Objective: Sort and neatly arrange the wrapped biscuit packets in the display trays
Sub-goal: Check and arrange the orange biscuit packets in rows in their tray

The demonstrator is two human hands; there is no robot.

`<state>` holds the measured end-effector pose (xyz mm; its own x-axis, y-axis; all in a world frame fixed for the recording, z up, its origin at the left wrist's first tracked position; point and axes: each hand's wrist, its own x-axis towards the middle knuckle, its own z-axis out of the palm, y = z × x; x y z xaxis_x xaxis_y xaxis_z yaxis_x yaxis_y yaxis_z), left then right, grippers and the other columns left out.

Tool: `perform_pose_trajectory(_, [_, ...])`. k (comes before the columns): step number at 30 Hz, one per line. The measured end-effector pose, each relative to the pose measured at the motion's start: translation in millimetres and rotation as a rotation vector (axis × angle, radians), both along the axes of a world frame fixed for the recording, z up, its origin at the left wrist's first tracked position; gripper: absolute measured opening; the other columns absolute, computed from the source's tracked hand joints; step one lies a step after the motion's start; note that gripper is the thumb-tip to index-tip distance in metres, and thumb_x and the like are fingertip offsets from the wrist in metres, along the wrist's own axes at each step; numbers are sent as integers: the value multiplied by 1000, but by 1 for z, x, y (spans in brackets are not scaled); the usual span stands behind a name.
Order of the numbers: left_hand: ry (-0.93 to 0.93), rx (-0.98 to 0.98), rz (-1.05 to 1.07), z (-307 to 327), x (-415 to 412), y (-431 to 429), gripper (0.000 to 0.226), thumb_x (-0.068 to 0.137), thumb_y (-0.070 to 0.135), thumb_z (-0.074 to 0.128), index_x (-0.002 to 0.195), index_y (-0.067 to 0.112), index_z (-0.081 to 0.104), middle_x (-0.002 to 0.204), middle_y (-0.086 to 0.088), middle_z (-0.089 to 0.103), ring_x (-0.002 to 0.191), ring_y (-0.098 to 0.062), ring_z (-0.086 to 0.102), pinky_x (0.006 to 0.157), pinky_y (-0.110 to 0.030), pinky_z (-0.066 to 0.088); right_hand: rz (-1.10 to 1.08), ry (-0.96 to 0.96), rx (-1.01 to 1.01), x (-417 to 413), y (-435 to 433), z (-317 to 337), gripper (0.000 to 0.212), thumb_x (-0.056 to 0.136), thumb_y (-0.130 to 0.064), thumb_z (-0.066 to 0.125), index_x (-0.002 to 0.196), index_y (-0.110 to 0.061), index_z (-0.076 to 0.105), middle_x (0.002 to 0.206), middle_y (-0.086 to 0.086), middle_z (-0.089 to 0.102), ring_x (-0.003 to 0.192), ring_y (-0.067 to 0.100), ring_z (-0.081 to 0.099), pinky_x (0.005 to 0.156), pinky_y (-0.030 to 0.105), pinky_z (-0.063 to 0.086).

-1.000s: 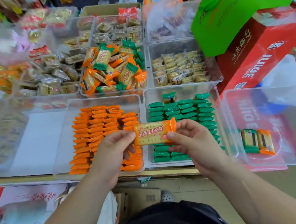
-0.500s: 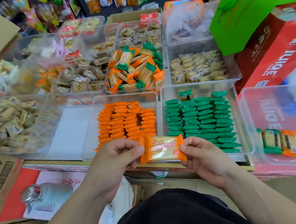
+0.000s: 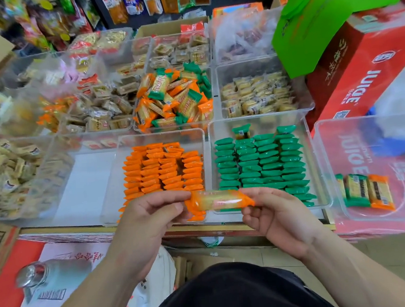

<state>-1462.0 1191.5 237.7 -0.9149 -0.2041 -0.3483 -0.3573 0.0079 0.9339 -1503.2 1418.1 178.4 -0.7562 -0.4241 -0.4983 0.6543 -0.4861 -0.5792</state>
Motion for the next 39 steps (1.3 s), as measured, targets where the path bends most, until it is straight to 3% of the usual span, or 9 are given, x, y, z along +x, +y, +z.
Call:
perform_pose_trajectory(4, [27, -267, -76, 6, 2, -1, 25, 85, 1, 74, 87, 25, 80, 83, -1, 77, 82, -16, 71, 75, -25, 57, 100, 84, 97, 4, 5, 1, 19, 81, 8, 65, 91, 0, 78, 86, 18, 69, 77, 21, 67, 74, 27, 60])
perform_pose_trajectory(7, [28, -344, -62, 5, -1, -1, 22, 88, 12, 73, 69, 22, 77, 64, 1, 68, 61, -10, 60, 63, -21, 49, 133, 115, 193, 5, 2, 1, 10, 79, -12, 71, 76, -3, 72, 73, 12, 62, 64, 16, 59, 58, 24, 54])
perform_pose_trajectory(12, [-169, 185, 64, -1, -8, -5, 13, 74, 17, 73, 70, 6, 67, 61, -7, 50, 56, -18, 45, 51, -28, 34, 174, 20, 37, 4, 2, -5, 33, 85, -18, 73, 64, -10, 50, 58, 4, 39, 54, 14, 34, 52, 25, 27])
perform_pose_trajectory(15, [-190, 271, 29, -4, -8, -7, 13, 73, 18, 71, 69, 5, 68, 61, -6, 50, 56, -18, 43, 52, -29, 30, 167, -6, -15, 4, 2, -10, 32, 87, -15, 70, 64, -12, 47, 57, 1, 35, 50, 11, 31, 49, 23, 24])
perform_pose_trajectory(22, [-92, -99, -5, -8, -6, -11, 29, 92, 15, 67, 64, 19, 70, 55, -10, 52, 52, -22, 48, 55, -32, 38, 119, 24, 241, -3, -10, -4, 22, 81, -24, 71, 93, -6, 63, 57, 6, 56, 40, 10, 41, 38, 21, 32])
perform_pose_trajectory(28, [-10, -315, -47, -27, -12, -14, 18, 93, 10, 68, 92, 27, 76, 83, 5, 77, 81, -10, 73, 69, -24, 56, 60, -9, 280, -20, -28, -6, 39, 97, -39, 58, 113, -4, 64, 102, 21, 75, 82, 27, 74, 62, 29, 59])
perform_pose_trajectory(32, [50, -311, -92, -59, -28, -27, 37, 97, 4, 60, 107, 39, 68, 99, 26, 72, 98, 5, 66, 79, -9, 51, -32, 33, 343, -48, -47, -17, 18, 91, -10, 70, 107, -6, 64, 100, 21, 75, 85, 28, 74, 65, 28, 59])
perform_pose_trajectory(35, [51, -377, -148, -91, -41, -45, 39, 100, 10, 56, 125, 39, 61, 121, 22, 67, 114, 4, 60, 94, -19, 48, -68, 136, 444, -80, -64, -24, 31, 88, -2, 72, 114, -13, 58, 97, 13, 77, 86, 24, 74, 76, 33, 60])
perform_pose_trajectory(39, [-47, -794, -176, -141, -54, -81, 40, 99, 23, 58, 140, 23, 54, 140, -1, 56, 129, -21, 51, 107, -42, 43, -19, 387, 728, -131, -83, -36, 31, 86, -9, 77, 112, -20, 64, 93, 1, 78, 86, 15, 74, 80, 32, 60])
